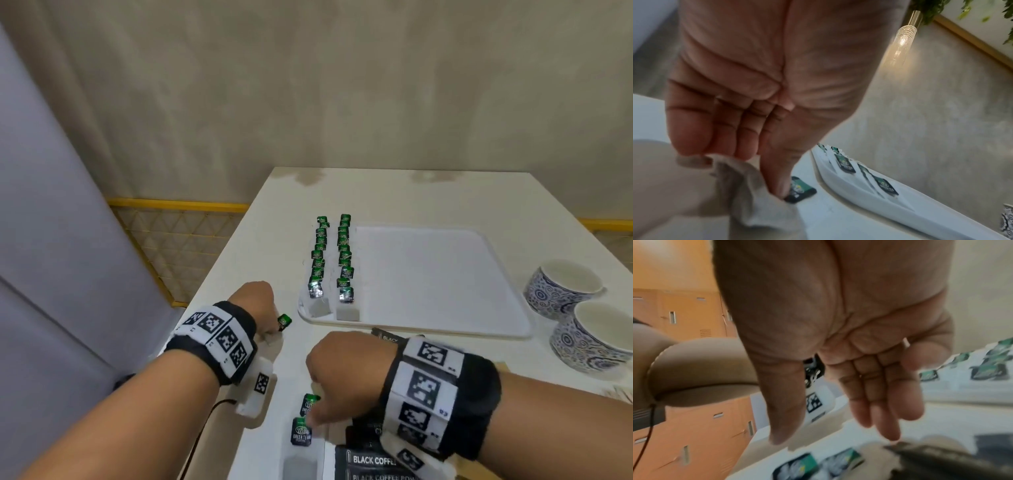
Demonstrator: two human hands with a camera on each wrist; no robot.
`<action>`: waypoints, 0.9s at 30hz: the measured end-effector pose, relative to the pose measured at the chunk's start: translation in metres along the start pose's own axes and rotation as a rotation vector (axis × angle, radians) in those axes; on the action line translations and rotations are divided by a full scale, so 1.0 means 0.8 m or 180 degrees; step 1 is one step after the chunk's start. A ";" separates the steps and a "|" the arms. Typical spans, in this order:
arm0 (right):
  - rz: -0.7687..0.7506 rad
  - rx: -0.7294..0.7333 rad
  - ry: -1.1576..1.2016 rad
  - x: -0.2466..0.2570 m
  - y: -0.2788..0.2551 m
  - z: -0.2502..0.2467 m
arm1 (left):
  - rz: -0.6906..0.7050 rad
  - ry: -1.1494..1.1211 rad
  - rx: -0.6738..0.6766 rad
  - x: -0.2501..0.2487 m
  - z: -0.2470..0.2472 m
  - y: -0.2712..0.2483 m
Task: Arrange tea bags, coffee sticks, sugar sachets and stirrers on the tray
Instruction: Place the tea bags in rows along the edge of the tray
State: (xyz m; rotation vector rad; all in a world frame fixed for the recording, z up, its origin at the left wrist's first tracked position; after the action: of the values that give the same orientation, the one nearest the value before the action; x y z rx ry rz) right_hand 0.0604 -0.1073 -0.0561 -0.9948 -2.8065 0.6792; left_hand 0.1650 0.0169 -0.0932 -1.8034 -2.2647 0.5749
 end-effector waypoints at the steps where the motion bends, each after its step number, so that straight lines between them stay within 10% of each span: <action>1: 0.0045 0.0053 -0.0033 0.010 0.001 0.001 | -0.0040 -0.0041 0.0026 0.001 0.002 -0.002; 12: 0.0033 0.0452 0.0261 0.042 0.020 0.019 | 0.0090 -0.0635 0.0298 0.004 0.025 -0.021; 27: 0.0731 -0.0701 0.2717 -0.093 -0.056 -0.030 | 0.0787 -0.3021 -0.0653 0.036 -0.057 -0.067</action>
State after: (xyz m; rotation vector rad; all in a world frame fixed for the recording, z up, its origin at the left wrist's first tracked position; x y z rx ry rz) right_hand 0.0984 -0.1754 -0.0102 -1.2648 -2.0483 -0.0708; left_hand 0.1276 0.0429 -0.0324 -2.2379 -2.7105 1.5722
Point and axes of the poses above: each hand's wrist, its own y-axis towards the middle knuckle, its own z-axis out of the palm, x = y × z, the point moved 9 cm from there along y, towards the middle knuckle, and after that the axes turned 11 degrees about -y, right-handed, at the moved point
